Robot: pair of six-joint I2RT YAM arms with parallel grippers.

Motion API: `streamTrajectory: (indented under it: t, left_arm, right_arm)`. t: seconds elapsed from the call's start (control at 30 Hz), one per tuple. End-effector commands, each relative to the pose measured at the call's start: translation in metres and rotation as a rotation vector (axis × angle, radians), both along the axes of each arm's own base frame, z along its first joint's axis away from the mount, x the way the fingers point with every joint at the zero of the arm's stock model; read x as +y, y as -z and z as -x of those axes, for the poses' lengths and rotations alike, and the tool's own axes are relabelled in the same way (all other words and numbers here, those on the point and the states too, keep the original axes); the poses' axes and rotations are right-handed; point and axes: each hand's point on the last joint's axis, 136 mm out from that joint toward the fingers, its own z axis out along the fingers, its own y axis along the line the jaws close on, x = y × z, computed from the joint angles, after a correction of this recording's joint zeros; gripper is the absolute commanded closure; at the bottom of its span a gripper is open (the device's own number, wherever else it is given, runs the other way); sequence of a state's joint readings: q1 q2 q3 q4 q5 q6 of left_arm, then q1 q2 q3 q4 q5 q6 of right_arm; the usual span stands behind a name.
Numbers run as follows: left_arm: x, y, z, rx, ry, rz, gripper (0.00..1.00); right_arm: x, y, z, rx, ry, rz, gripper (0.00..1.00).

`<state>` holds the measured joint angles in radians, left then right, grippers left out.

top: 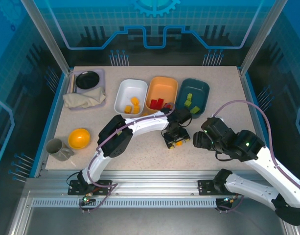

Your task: Sort the legos into containers by color

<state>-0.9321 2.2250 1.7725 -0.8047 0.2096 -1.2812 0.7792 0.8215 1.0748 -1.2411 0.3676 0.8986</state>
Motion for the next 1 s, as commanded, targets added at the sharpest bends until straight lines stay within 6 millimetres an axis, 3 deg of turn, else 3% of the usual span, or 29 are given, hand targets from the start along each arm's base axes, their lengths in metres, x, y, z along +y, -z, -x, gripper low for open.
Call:
streamTrajectory:
  t: [0.0,0.17,0.4,0.53,0.63,0.73,0.83,0.97]
  left_arm:
    - [0.01,0.006,-0.007,-0.023,0.002,-0.07,0.35]
    - [0.012,0.01,-0.015,-0.042,0.063,-0.121,0.41]
    - [0.017,0.021,-0.012,-0.024,0.103,-0.159,0.51]
    - [0.013,0.021,-0.012,-0.04,0.124,-0.149,0.67]
    - [0.011,0.018,-0.012,-0.051,0.135,-0.146,0.74]
    - [0.008,0.001,-0.015,-0.106,0.158,-0.135,0.76]
    - [0.01,-0.033,-0.021,-0.168,0.16,-0.103,0.76]
    - [0.046,-0.084,-0.047,-0.261,0.113,-0.093,0.76]
  right_arm:
    - [-0.004,-0.001,0.001,-0.011,0.009,0.017,0.29]
    - [-0.003,0.001,-0.001,-0.009,0.01,0.015,0.29]
    - [-0.001,-0.002,-0.004,-0.016,0.004,0.009,0.29]
    - [-0.002,-0.001,-0.005,-0.016,0.006,0.011,0.29]
    - [-0.002,-0.002,-0.005,-0.017,0.004,0.007,0.3]
    - [0.0,-0.005,-0.006,-0.028,-0.013,0.003,0.3]
    - [0.014,-0.016,-0.01,-0.085,-0.087,-0.057,0.3]
    - [0.053,-0.043,-0.015,-0.203,-0.256,-0.226,0.3]
